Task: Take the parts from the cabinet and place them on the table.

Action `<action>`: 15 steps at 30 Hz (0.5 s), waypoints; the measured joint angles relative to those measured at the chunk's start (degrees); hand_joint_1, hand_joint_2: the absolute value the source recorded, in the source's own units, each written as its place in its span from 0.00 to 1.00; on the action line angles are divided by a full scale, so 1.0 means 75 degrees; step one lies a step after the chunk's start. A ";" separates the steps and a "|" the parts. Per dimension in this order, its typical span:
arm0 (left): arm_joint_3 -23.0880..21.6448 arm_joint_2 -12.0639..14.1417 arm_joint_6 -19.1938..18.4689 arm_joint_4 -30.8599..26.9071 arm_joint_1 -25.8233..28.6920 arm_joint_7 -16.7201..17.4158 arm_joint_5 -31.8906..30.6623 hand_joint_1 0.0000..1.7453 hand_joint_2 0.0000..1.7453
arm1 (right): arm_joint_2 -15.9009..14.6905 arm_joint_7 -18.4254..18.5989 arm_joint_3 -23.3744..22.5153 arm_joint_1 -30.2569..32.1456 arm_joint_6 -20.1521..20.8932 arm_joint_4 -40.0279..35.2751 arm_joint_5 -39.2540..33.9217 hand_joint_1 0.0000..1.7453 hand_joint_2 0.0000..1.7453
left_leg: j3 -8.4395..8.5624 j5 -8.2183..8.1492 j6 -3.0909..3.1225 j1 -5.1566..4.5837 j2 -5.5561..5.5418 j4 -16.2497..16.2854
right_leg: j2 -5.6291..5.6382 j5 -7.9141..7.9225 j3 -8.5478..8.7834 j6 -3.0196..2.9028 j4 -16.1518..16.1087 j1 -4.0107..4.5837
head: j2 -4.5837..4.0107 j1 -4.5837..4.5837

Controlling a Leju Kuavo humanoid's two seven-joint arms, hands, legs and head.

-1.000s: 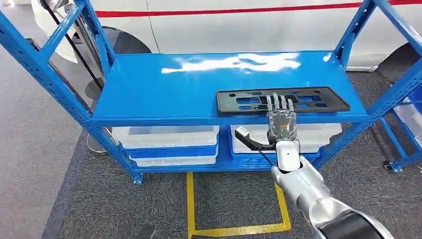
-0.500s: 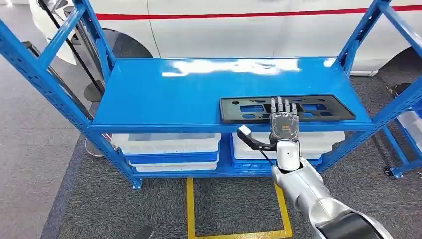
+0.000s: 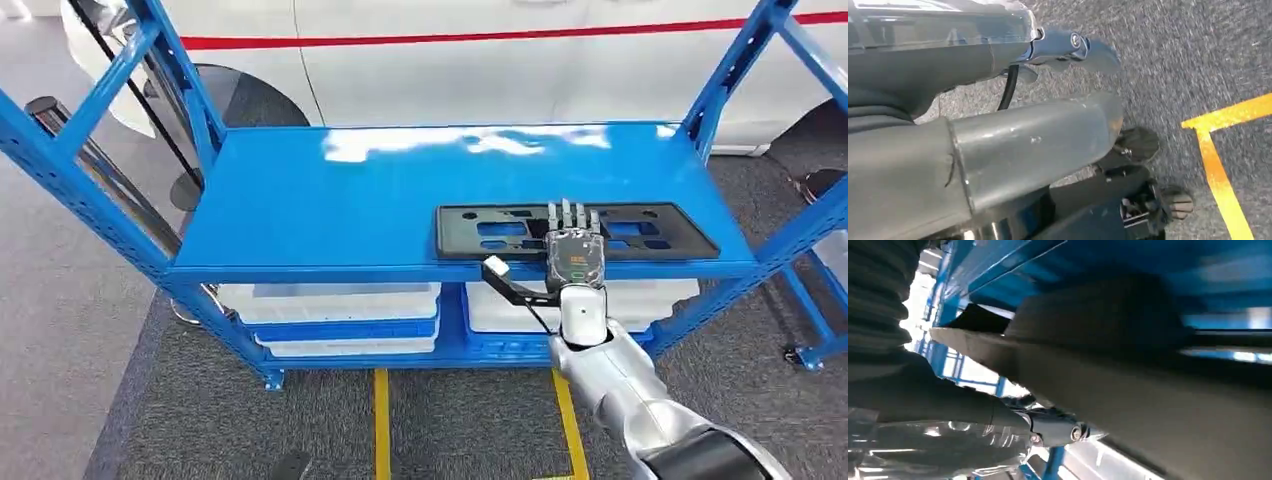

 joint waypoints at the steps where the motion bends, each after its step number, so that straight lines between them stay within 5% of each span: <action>1: 0.0000 0.0000 0.0000 0.0000 -0.0001 -0.0009 0.0000 0.00 0.00 | 0.0009 -0.0006 0.0000 0.0000 0.0000 0.0000 0.0003 0.00 1.00 | -0.0077 -0.0104 -0.0039 0.0007 0.0005 0.0241 | 0.0002 -0.0026 0.0057 -0.0040 -0.0024 0.0000 | 0.0000 -0.0005; 2: 0.0000 0.0000 0.0000 0.0000 -0.0010 -0.0012 0.0000 0.00 0.00 | 0.0029 -0.0006 0.0000 0.0008 0.0000 0.0000 0.0003 0.00 1.00 | -0.0321 -0.0324 -0.0072 0.0010 0.0003 0.0724 | 0.0001 -0.0049 0.0092 -0.0083 -0.0024 -0.0002 | 0.0000 -0.0023; 3: 0.0003 0.0000 -0.0006 0.0000 -0.0016 -0.0018 0.0000 0.00 0.00 | 0.0032 -0.0006 0.0000 0.0026 0.0003 0.0000 0.0006 0.11 1.00 | -0.0677 -0.0591 -0.0101 0.0024 0.0005 0.1369 | 0.0001 -0.0067 0.0119 -0.0103 -0.0024 0.0004 | 0.0000 -0.0017; 4: 0.0003 0.0000 -0.0026 0.0000 -0.0011 -0.0038 0.0003 0.00 0.00 | 0.0032 -0.0009 0.0000 0.0039 0.0012 0.0003 0.0006 0.76 1.00 | -0.1062 -0.0806 -0.0121 0.0027 0.0005 0.2014 | 0.0002 -0.0088 0.0141 -0.0122 -0.0024 0.0014 | 0.0000 -0.0017; 5: 0.0003 0.0000 -0.0073 0.0000 0.0002 -0.0088 0.0026 0.00 0.00 | 0.0032 -0.0009 0.0000 0.0049 0.0032 0.0006 0.0006 0.94 1.00 | -0.1329 -0.0840 -0.0124 0.0027 0.0005 0.2388 | 0.0010 -0.0110 0.0163 -0.0132 -0.0022 0.0018 | 0.0000 -0.0023; 7: 0.0009 0.0000 -0.0160 0.0000 0.0015 -0.0172 0.0044 0.00 0.00 | 0.0032 -0.0023 0.0000 0.0095 0.0076 0.0006 -0.0020 0.97 1.00 | -0.1311 -0.0369 -0.0104 0.0027 0.0005 0.2030 | 0.0048 -0.0148 0.0219 -0.0115 -0.0021 0.0018 | 0.0000 -0.0020; 9: 0.0015 0.0003 -0.0172 0.0000 -0.0007 -0.0219 0.0047 0.00 0.00 | 0.0038 -0.0041 0.0000 0.0140 0.0099 0.0009 -0.0035 1.00 1.00 | -0.0730 0.0403 -0.0044 0.0026 0.0010 0.0635 | 0.0063 -0.0180 0.0275 -0.0081 -0.0018 0.0017 | 0.0000 -0.0020; 10: 0.0020 0.0003 -0.0181 0.0000 -0.0017 -0.0245 0.0052 0.00 0.00 | 0.0038 -0.0061 -0.0003 0.0159 0.0114 0.0009 -0.0064 0.98 1.00 | -0.0502 0.0526 -0.0001 0.0023 0.0028 0.0089 | 0.0063 -0.0195 0.0280 -0.0054 -0.0011 0.0023 | 0.0000 -0.0017; 12: 0.0044 0.0000 -0.0204 0.0000 -0.0027 -0.0286 0.0064 0.00 0.00 | 0.0015 -0.0093 -0.0029 0.0168 0.0128 0.0041 -0.0093 0.99 1.00 | -0.0485 0.0550 0.0047 0.0005 0.0001 -0.0017 | 0.0088 -0.0239 0.0229 0.0017 0.0036 0.0094 | 0.0000 -0.0003; 13: 0.0050 -0.0012 -0.0222 0.0000 -0.0015 -0.0297 0.0067 0.00 0.00 | 0.0012 -0.0111 -0.0032 0.0184 0.0128 0.0044 -0.0099 0.98 1.00 | -0.0501 0.0550 0.0012 0.0002 0.0000 -0.0008 | 0.0094 -0.0230 0.0219 -0.0095 0.0026 0.0097 | 0.0000 -0.0006; 15: 0.0064 0.0003 -0.0233 0.0003 -0.0005 -0.0315 0.0070 0.00 0.00 | 0.0000 -0.0122 -0.0053 0.0199 0.0125 0.0044 -0.0102 1.00 1.00 | -0.0517 0.0568 0.0051 -0.0034 0.0003 -0.0005 | 0.0104 -0.0180 0.0209 -0.0021 -0.0005 0.0070 | 0.0000 -0.0009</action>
